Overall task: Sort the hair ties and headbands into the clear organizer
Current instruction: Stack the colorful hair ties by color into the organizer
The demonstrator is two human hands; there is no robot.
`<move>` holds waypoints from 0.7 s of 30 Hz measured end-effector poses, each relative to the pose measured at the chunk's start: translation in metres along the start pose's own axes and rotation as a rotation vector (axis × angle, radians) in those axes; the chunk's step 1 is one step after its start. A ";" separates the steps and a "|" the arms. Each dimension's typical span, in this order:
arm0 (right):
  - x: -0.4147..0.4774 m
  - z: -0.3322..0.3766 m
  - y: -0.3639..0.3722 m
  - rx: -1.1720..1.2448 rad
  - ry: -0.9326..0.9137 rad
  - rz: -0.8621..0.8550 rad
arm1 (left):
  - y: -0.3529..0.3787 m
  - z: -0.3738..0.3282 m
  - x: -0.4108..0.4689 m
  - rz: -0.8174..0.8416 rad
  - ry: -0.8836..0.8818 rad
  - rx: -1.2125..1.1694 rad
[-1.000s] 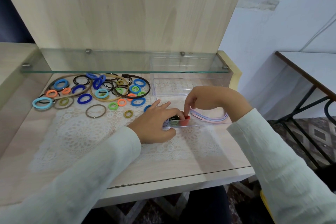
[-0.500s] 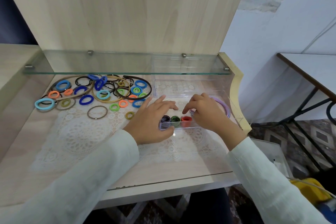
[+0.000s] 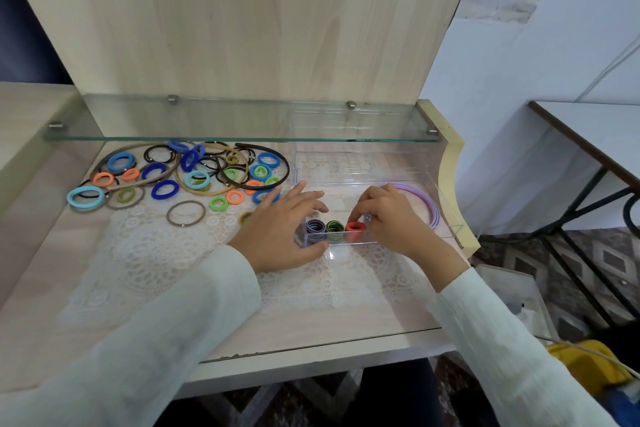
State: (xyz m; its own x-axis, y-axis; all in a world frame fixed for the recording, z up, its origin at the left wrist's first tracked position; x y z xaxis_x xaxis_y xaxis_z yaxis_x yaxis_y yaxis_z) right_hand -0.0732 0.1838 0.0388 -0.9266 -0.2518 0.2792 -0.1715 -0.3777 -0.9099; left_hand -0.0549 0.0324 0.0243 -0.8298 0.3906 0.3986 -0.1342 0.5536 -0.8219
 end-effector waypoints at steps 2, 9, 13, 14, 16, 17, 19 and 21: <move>0.000 0.000 0.002 0.001 0.000 0.010 | 0.002 0.002 0.000 0.008 0.010 0.006; 0.001 0.001 0.003 -0.014 -0.005 -0.001 | 0.005 0.002 -0.001 0.038 0.018 0.021; 0.000 0.001 0.002 -0.012 -0.001 0.025 | 0.005 0.004 -0.005 0.039 0.008 0.036; 0.000 0.000 0.002 -0.009 0.010 0.021 | 0.004 0.005 -0.008 0.033 0.006 0.046; 0.001 -0.002 -0.001 0.005 0.036 -0.028 | 0.000 0.006 -0.013 0.003 0.013 0.046; 0.002 -0.001 -0.003 0.026 0.053 -0.064 | -0.004 0.008 -0.017 -0.014 0.016 0.026; 0.003 0.003 -0.009 0.088 0.087 -0.139 | -0.013 0.012 -0.023 -0.037 0.011 -0.011; 0.004 0.008 -0.012 0.127 0.121 -0.207 | -0.022 0.019 -0.027 -0.078 -0.010 0.010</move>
State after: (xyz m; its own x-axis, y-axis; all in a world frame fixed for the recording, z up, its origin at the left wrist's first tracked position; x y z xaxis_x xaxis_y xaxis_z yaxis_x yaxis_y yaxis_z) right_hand -0.0726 0.1804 0.0536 -0.9106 -0.0518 0.4100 -0.3257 -0.5206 -0.7892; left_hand -0.0400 -0.0045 0.0232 -0.8221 0.3390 0.4575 -0.2042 0.5745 -0.7926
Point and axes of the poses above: each hand's wrist, its own x-axis towards the middle knuckle, its own y-axis out of the palm, z = x × y, the point moved 9 cm from there along x, towards the middle knuckle, and after that the axes turned 13 degrees about -z, right-handed, at the moved point
